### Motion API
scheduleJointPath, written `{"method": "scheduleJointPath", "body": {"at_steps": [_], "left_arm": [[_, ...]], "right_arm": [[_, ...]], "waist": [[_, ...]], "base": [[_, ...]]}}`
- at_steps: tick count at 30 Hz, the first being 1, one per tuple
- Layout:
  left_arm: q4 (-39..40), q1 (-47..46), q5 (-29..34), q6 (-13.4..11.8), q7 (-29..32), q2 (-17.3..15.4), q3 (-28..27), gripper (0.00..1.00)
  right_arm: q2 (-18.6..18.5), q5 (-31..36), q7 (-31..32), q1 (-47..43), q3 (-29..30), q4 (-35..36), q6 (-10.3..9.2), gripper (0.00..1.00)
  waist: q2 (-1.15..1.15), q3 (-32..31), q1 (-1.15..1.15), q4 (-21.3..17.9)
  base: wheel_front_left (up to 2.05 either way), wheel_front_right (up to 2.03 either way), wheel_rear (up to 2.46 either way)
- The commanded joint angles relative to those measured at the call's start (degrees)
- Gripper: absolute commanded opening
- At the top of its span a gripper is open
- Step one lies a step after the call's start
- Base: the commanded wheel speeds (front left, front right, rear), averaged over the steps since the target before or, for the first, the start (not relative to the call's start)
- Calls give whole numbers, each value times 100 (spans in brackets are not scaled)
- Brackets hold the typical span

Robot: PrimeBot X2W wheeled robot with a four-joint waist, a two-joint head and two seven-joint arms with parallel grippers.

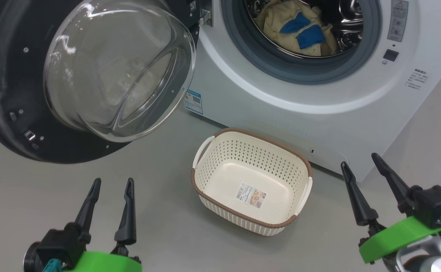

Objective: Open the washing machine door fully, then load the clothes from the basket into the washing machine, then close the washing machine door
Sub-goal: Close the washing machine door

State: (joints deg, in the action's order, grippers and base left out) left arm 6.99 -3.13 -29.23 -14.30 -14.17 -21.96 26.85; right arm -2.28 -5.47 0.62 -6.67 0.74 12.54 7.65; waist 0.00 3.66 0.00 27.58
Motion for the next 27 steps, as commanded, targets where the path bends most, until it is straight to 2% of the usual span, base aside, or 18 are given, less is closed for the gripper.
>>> {"method": "scheduleJointPath", "body": {"at_steps": [1, 7, 8, 9, 10, 11, 12, 16, 18, 20, 24, 27], "left_arm": [[220, -182, 68, -1533, -67, -100, -256, 100], [284, -158, -4, -1488, -72, -54, -329, 100], [311, -160, -24, -1475, -73, -45, -351, 81], [311, -160, -24, -1475, -73, -45, -351, 81], [332, -166, -27, -1467, -73, -52, -371, 60], [348, -165, -42, -1455, -74, -58, -383, 24], [383, -177, -65, -1428, -74, -60, -402, 0], [616, -244, -200, -1289, -77, -16, -525, 0], [843, -267, -501, -1119, -79, 188, -701, 0], [1124, -260, -1017, -803, -81, 541, -997, 0], [1443, -207, -2270, 4, -82, 1199, -1782, 0], [1485, -220, -3125, 503, -82, 1436, -2398, 0]], "right_arm": [[-60, -2, 40, 135, -116, 185, -16, 100], [-60, -4, 47, 114, -134, 185, -16, 100], [-60, -2, 52, 107, -135, 189, -16, 100], [-60, -2, 52, 107, -135, 189, -16, 100], [-60, 0, 57, 102, -136, 193, -16, 100], [-60, 4, 64, 98, -138, 199, -16, 100], [-60, 10, 71, 96, -140, 204, -16, 100], [-60, 27, 100, 92, -144, 225, -16, 100], [-60, 30, 111, 88, -145, 232, -16, 100], [-60, 29, 120, 81, -147, 238, -16, 100], [-60, 17, 130, 68, -143, 246, -16, 100], [-60, -2, 125, 54, -151, 241, -16, 100]], "waist": [[0, -4, 0, 15], [0, -51, 0, 35], [0, -58, 0, 36], [0, -58, 0, 36], [0, -67, 0, 36], [0, -73, 0, 35], [0, -78, 0, 33], [0, -96, 0, 25], [0, -105, 0, 19], [0, -117, 0, 13], [0, -141, 0, 5], [0, -168, 0, -7]], "base": [[0, 0, 0], [0, 0, 0], [0, 0, 0], [0, 0, 0], [0, 0, 0], [0, 0, 0], [0, 0, 0], [0, 0, 0], [0, 0, 0], [0, 0, 0], [0, 0, 0], [0, 0, 0]]}}
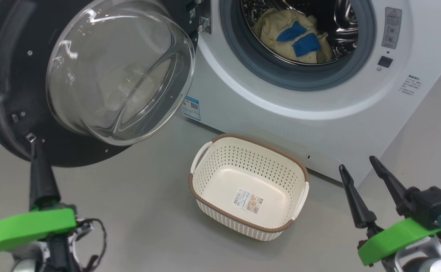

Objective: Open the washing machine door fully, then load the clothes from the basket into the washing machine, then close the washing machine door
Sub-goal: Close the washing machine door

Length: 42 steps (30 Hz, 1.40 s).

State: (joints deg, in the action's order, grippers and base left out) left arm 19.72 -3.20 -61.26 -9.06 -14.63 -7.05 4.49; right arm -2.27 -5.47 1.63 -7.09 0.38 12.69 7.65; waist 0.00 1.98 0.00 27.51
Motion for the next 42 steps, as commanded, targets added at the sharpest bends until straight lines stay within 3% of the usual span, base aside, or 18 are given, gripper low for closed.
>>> {"method": "scheduleJointPath", "body": {"at_steps": [1, 8, 15, 30, 42], "left_arm": [[197, -226, -112, 82, -36, -59, -339, 0], [-90, -456, -1797, 529, 226, -5, -1376, 0], [-898, -711, -3453, 760, 875, -100, -2173, 0], [-2191, -1081, -4268, 821, 1543, -623, -2692, 0], [-3258, -1654, -4495, 705, 1872, -1353, -3042, 0]], "right_arm": [[-61, -7, 22, 93, -115, 225, -16, 100], [-61, -10, 45, 95, -102, 260, -16, 100], [-61, -10, 70, 94, -83, 269, -16, 100], [-61, -44, 148, 109, -126, 311, -16, 100], [-125, -79, 247, 99, -143, 347, -16, 100]], "waist": [[0, -5, 0, -3], [0, 35, 0, -13], [0, 72, 0, -8], [0, 126, 0, 14], [0, 126, 0, -132]], "base": [[0, 0, 0], [0, 0, 0], [0, 0, 0], [0, 0, 0], [0, 0, 0]]}}
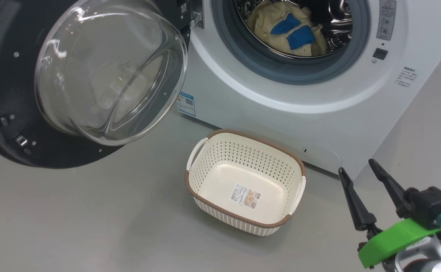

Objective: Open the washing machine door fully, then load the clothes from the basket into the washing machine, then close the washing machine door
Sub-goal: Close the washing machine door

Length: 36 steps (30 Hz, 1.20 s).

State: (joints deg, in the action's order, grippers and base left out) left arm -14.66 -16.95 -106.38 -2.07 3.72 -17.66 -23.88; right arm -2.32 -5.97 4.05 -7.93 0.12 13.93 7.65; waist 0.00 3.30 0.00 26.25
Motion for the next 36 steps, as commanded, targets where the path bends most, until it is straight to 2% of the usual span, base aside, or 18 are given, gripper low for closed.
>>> {"method": "scheduleJointPath", "body": {"at_steps": [1, 13, 22, 29, 36], "left_arm": [[113, -330, 20, 2, 47, -344, -218, 0], [-592, -996, 285, -315, 445, -1034, 123, 0], [-1108, -1463, 335, -461, 326, -1215, 83, 0], [-1468, -1740, 401, -341, 185, -1241, 60, 0], [-1783, -1969, 421, -236, 584, -1322, 288, 0]], "right_arm": [[-125, -29, 14, 175, -114, 227, -16, 100], [-275, -51, 167, 200, -261, 329, -16, 100], [-358, -86, 229, 199, -298, 410, -16, 100], [-432, -98, 299, 161, -270, 473, -16, 100], [-468, -95, 379, 183, -298, 556, -16, 100]], "waist": [[0, -12, 0, -16], [0, 128, 0, -320], [0, 283, 0, -565], [0, 339, 0, -641], [0, 410, 0, -656]], "base": [[0, 0, 0], [0, 0, 0], [0, 0, 0], [0, 0, 0], [0, 0, 0]]}}
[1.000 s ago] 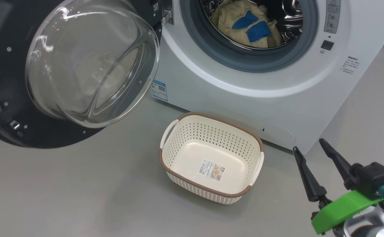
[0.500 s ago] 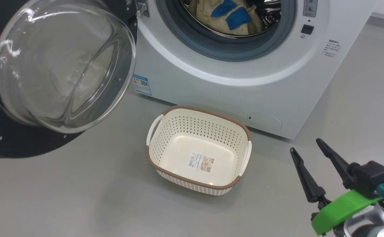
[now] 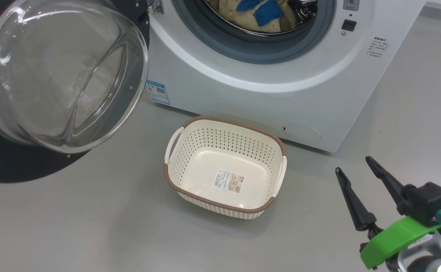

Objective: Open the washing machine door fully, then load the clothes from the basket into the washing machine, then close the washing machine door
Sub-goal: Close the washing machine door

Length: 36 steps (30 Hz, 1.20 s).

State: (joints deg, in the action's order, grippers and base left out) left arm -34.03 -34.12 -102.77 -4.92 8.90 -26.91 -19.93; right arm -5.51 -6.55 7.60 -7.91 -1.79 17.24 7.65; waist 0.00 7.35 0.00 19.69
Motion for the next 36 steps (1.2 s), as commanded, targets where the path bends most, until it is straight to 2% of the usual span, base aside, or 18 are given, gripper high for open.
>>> {"method": "scheduleJointPath", "body": {"at_steps": [1, 7, 19, 33, 36], "left_arm": [[115, -278, 62, 62, 121, -409, -81, 0], [-99, -391, 83, 112, 432, -469, 74, 0], [-416, -472, 275, 137, 368, -496, 178, 0], [-293, -364, 243, 252, 1089, -415, 458, 0], [-159, -278, 168, 358, 1315, -375, 481, 0]], "right_arm": [[-153, -40, 25, 187, -111, 227, -16, 100], [-155, -49, 19, 195, -112, 212, -16, 100], [-204, -68, 68, 195, -156, 218, -16, 100], [-189, -52, 126, 231, -139, 276, -16, 100], [-181, -49, 121, 225, -130, 273, -16, 100]], "waist": [[0, 14, 0, 1], [0, 50, 0, 18], [0, 9, 0, -5], [0, 107, 0, 35], [0, 126, 0, 70]], "base": [[0, 0, 0], [0, 0, 0], [0, 0, 0], [0, 0, 0], [0, 0, 0]]}}
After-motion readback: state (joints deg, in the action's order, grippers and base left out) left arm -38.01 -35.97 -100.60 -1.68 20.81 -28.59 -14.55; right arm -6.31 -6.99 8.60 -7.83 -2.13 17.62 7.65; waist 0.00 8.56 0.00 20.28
